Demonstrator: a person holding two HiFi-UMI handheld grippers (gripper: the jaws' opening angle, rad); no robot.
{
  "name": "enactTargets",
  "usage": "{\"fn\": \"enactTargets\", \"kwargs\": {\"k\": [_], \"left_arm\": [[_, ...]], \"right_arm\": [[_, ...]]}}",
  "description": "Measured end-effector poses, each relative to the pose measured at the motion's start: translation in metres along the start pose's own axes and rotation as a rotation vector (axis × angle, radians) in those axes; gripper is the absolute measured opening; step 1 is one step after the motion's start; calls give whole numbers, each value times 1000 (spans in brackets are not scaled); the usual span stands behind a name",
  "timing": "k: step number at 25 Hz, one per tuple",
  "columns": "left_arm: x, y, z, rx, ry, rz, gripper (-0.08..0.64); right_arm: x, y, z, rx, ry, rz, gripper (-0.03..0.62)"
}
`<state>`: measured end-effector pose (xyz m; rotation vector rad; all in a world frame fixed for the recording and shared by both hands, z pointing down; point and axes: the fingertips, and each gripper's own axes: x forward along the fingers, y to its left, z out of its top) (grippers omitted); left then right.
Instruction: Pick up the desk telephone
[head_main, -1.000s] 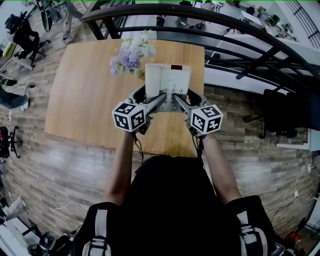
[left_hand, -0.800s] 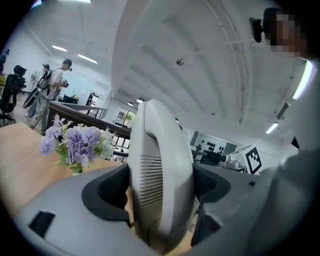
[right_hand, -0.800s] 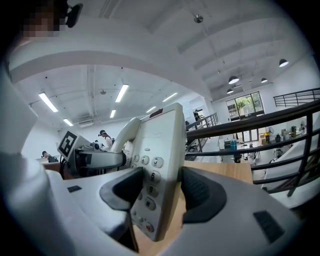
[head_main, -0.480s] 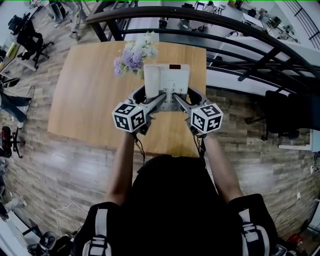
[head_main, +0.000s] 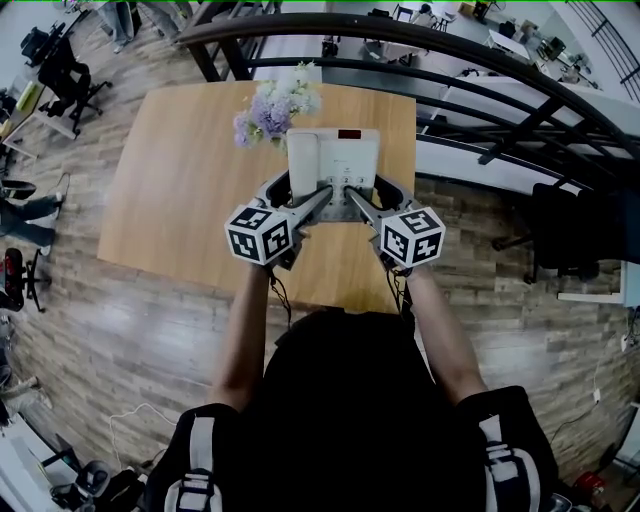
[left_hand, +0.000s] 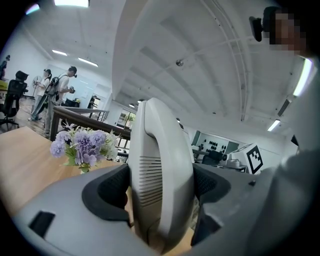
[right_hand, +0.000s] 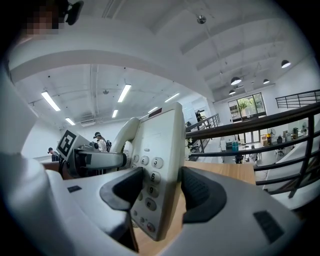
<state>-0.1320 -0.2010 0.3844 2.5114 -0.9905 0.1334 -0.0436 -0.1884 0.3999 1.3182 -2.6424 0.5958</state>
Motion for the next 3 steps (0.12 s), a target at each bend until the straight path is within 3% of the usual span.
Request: {"fn": "enactTargets", "kwargs": {"k": [3], "left_arm": [[0, 0, -1, 0, 0, -3, 405]], "right_arm": [[-1, 1, -1, -5, -2, -6, 255]]}}
